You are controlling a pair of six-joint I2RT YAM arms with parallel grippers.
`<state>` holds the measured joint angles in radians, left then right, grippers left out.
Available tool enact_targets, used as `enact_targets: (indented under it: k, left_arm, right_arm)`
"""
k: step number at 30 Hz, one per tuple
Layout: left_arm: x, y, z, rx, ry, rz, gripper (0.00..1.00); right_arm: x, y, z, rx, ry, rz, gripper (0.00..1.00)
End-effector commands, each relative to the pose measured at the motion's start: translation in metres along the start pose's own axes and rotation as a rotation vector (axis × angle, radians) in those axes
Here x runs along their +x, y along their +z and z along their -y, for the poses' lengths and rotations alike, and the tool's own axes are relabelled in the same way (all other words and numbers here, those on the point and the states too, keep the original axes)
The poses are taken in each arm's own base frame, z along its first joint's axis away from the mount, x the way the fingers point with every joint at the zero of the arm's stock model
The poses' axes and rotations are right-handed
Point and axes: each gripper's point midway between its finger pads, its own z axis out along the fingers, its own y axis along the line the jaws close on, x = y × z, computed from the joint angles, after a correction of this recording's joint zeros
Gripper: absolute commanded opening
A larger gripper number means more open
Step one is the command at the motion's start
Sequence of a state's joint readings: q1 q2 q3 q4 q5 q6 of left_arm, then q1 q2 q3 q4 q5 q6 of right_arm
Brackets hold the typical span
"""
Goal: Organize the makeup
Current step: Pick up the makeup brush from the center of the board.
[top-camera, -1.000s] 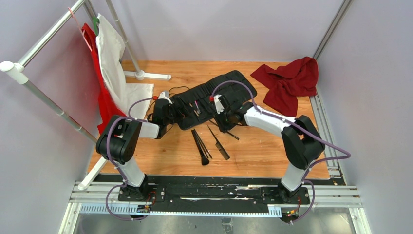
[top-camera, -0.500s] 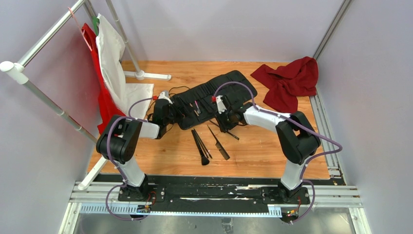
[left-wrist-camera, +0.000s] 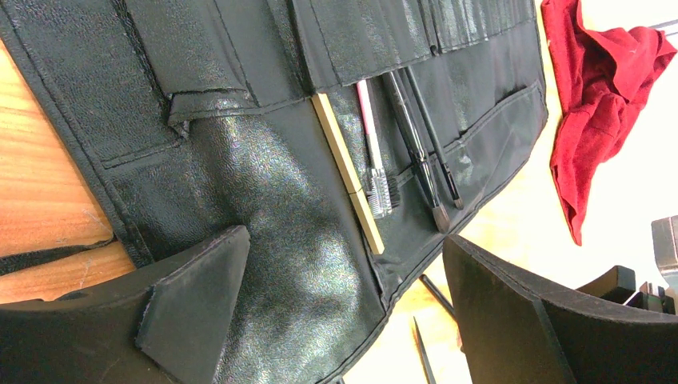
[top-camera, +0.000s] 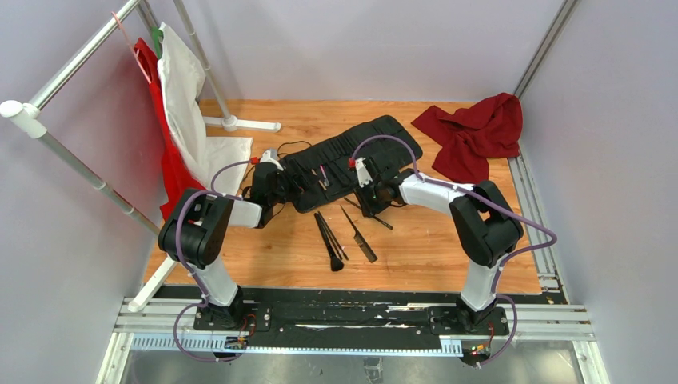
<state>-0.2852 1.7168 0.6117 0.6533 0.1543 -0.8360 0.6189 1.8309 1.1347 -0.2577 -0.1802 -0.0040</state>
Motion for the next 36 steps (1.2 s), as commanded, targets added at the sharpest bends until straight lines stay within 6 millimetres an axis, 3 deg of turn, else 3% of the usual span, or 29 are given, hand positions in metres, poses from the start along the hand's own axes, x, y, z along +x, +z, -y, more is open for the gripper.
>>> enact_targets:
  k: [1, 14, 19, 24, 36]
  left_arm:
    - [0.022, 0.0, -0.018, -0.06, -0.006, -0.068, 0.98]
    - [0.023, 0.001, -0.02, -0.064, -0.007, -0.072, 0.98]
    - [0.023, 0.001, -0.019, -0.063, -0.006, -0.071, 0.98]
    - [0.023, 0.0, -0.02, -0.065, -0.005, -0.07, 0.98]
    - [0.022, -0.001, -0.018, -0.059, -0.007, -0.067, 0.98]
  right_arm:
    - [0.019, 0.007, 0.006, 0.006, 0.024, -0.054, 0.33]
    - [0.06, 0.008, 0.014, 0.081, 0.038, -0.165, 0.14]
    - [0.07, 0.006, 0.016, 0.118, 0.028, -0.195, 0.01]
    - [0.067, -0.003, 0.015, 0.131, 0.024, -0.174, 0.01]
    - [0.058, -0.046, 0.013, 0.171, 0.011, -0.11, 0.01]
